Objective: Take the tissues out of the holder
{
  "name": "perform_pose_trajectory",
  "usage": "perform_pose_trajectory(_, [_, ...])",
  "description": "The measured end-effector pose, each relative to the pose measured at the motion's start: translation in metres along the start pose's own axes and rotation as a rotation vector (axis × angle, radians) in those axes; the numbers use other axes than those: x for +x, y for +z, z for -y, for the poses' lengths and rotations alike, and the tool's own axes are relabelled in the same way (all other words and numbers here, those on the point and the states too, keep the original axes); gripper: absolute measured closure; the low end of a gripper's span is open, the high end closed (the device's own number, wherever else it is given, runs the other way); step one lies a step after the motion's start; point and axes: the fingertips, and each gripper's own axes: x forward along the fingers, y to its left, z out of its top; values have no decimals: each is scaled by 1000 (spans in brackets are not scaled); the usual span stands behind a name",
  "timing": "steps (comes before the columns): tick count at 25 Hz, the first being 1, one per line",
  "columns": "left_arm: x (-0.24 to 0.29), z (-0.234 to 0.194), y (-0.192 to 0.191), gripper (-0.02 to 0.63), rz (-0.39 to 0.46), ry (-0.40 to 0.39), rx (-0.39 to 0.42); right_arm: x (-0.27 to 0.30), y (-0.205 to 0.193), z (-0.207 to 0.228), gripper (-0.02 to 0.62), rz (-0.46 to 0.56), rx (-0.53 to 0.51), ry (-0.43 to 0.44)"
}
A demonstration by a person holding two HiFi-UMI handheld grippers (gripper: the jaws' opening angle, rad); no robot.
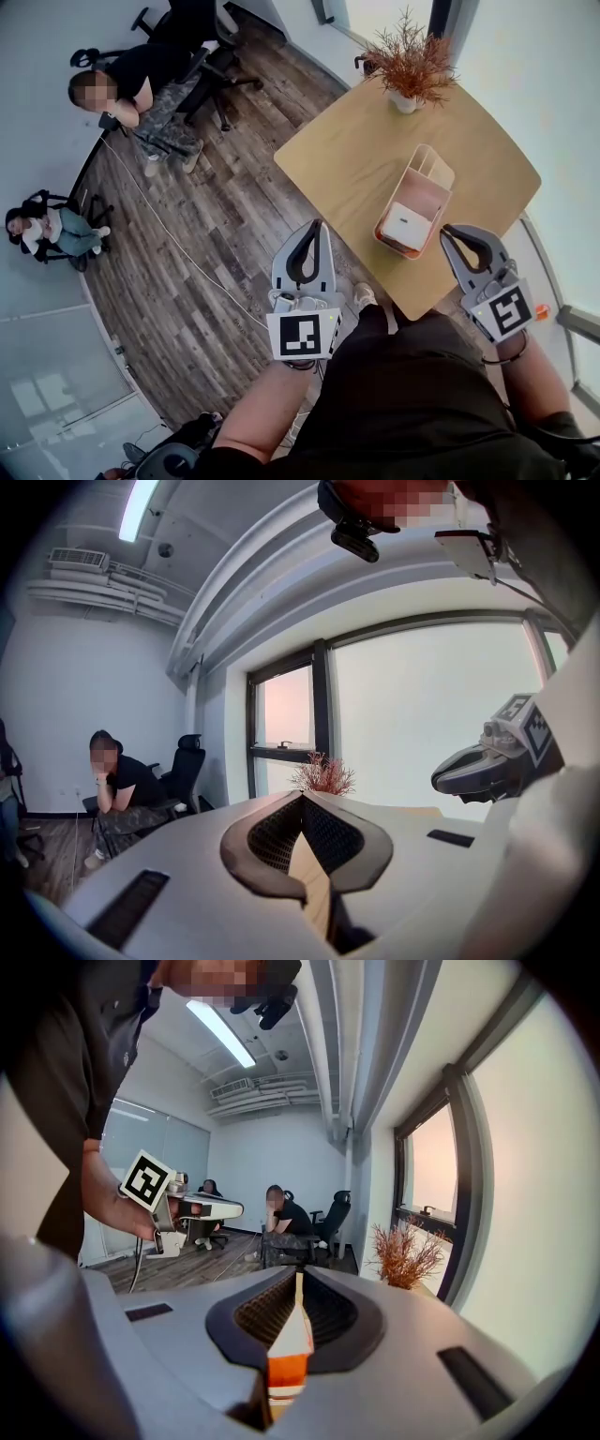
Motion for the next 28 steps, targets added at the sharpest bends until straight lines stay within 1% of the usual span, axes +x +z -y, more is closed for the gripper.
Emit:
perform_pose_trajectory(4, [7,4,-16,601,-32,10,-8,9,-6,-7,585,40,38,33])
perform_pose_trajectory(7, [10,7,-23,601,-51,13,-4,16,-15,-14,529,29,42,67])
perform_pose_trajectory(8, [11,7,-25,601,-57,13,0,18,-18,-15,501,26,44,78])
perform_pose_trajectory(12, [15,7,-30,601,-66,20,3,26,-26,-19,420,27,57,120])
perform_pose_trajectory(14, [15,7,-34,601,-78,23,3,29,-31,-24,359,20,63,159])
perform_pose_trajectory(15, [15,6,-36,601,-85,24,7,31,-34,-27,320,15,64,183])
perform_pose_trajectory(16, [15,6,-38,601,-91,25,11,33,-37,-31,269,10,64,206])
perform_pose_trajectory(17, [15,5,-41,601,-95,27,12,36,-40,-33,236,4,64,224])
perform_pose_trajectory(19, [15,3,-44,601,-102,35,13,40,-45,-36,197,2,61,242])
perform_pose_trajectory(23, [17,-1,-51,601,-118,51,0,49,-57,-33,186,-13,60,241])
perform_pose_trajectory(28, [18,-3,-60,601,-138,59,-7,59,-72,-28,186,-35,79,230])
